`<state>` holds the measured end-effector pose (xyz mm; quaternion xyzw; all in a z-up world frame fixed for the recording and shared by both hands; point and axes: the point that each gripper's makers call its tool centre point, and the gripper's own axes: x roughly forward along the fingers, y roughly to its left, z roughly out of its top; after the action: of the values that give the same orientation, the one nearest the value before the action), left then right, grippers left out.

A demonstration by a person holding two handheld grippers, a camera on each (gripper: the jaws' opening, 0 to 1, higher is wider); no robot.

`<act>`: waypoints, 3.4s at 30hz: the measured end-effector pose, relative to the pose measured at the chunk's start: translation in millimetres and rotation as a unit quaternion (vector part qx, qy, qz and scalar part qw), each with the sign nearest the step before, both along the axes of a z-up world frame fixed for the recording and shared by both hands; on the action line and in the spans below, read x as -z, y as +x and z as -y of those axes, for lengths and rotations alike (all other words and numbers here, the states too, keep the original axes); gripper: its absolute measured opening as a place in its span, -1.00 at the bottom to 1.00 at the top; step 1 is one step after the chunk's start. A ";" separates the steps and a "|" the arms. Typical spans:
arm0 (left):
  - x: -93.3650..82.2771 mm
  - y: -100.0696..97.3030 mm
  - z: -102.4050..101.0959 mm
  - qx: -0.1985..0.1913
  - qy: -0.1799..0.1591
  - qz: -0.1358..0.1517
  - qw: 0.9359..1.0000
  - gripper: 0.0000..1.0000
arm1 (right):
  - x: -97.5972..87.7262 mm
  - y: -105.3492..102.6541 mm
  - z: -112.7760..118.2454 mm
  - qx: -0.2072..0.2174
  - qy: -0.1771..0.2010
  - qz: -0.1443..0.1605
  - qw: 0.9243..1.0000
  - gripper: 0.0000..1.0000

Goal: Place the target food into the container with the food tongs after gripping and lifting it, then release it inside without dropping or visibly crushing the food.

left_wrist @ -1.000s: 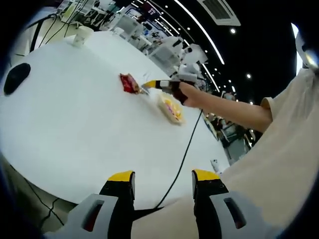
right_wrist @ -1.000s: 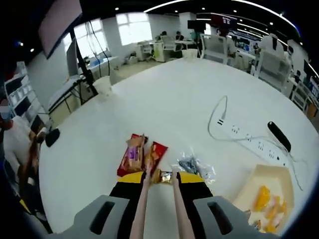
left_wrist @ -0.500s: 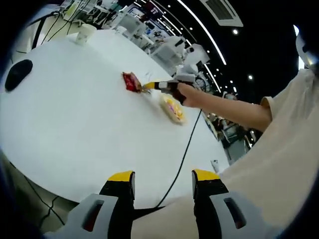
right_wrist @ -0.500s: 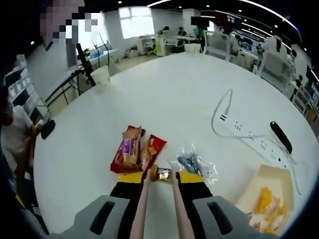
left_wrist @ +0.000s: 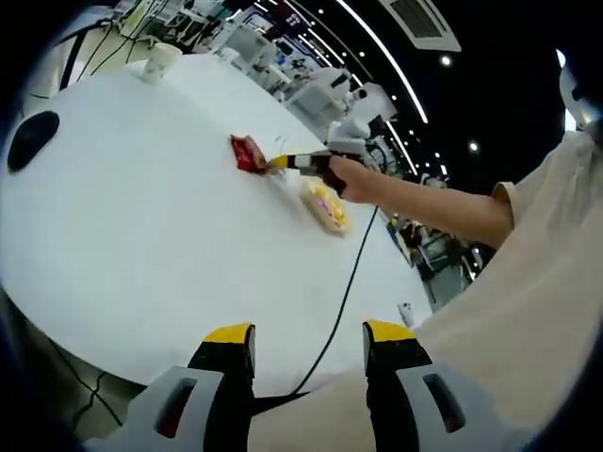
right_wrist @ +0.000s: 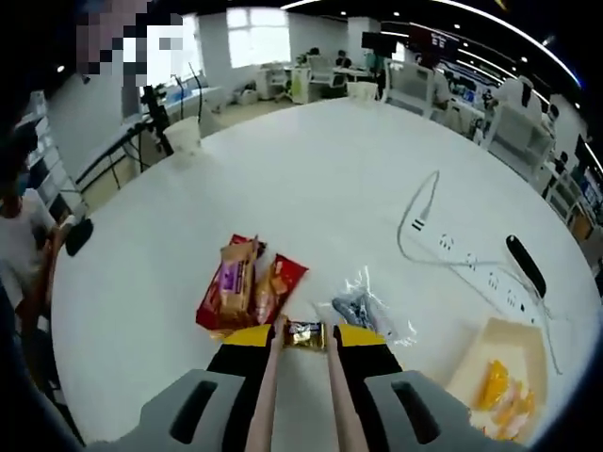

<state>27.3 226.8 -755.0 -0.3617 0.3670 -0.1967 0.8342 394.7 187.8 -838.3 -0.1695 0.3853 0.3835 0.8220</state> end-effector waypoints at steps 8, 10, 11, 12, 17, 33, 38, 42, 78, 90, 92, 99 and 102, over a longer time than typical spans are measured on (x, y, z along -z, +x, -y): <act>0.3 -0.1 0.1 0.000 -0.001 -0.001 1.000 -0.10 | 3.1 -1.0 -2.6 -0.009 -0.006 0.004 1.000 -0.53; 0.2 0.1 0.0 -0.001 -0.001 -0.001 1.000 -0.10 | 3.9 -1.5 -2.9 -0.019 -0.014 0.010 1.000 -0.53; 0.1 0.3 -0.1 -0.001 -0.001 -0.001 1.000 -0.10 | 4.0 -3.1 -4.6 -0.035 -0.025 0.016 0.999 -0.54; 0.1 0.4 -0.1 -0.002 -0.001 -0.001 1.000 -0.10 | 4.1 -3.4 -6.0 -0.045 -0.032 0.023 0.998 -0.54; -0.7 1.6 0.2 -0.001 -0.002 0.001 1.000 -0.10 | 4.8 -8.6 -7.2 -0.048 -0.034 0.025 0.998 -0.55; -4.6 1.6 -2.3 -0.003 0.002 0.006 1.000 -0.10 | 3.8 -13.3 -4.3 -0.050 -0.025 0.010 0.998 -0.62; -5.9 3.6 -2.2 -0.004 0.003 0.010 1.000 -0.11 | -2.3 -9.9 0.0 -0.040 -0.014 0.007 0.999 -0.61; -7.5 6.1 -1.3 -0.001 0.003 0.014 1.000 -0.11 | -7.9 -5.9 1.3 -0.039 -0.009 0.011 0.999 -0.61; -27.7 10.4 2.4 0.018 0.026 0.059 0.998 -0.11 | -77.3 -31.8 7.8 -0.042 0.050 0.043 0.997 -0.60; -36.9 11.4 4.3 0.028 0.038 0.076 0.996 -0.11 | -92.7 -39.8 14.7 -0.038 0.066 0.049 0.996 -0.59; -37.5 10.8 4.7 0.028 0.038 0.078 0.996 -0.11 | -95.1 -41.8 17.9 -0.037 0.068 0.049 0.996 -0.59; -40.1 7.7 8.7 0.030 0.039 0.083 0.995 -0.11 | -104.3 -42.8 19.1 -0.039 0.073 0.055 0.995 -0.60; -42.4 7.6 10.3 0.030 0.040 0.086 0.995 -0.11 | -108.5 -43.2 21.5 -0.039 0.075 0.058 0.995 -0.61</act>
<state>34.9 216.5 -712.6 -0.2989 0.3123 -0.2374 0.8699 351.6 166.4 -729.8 -0.1444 0.3005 0.4325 0.8377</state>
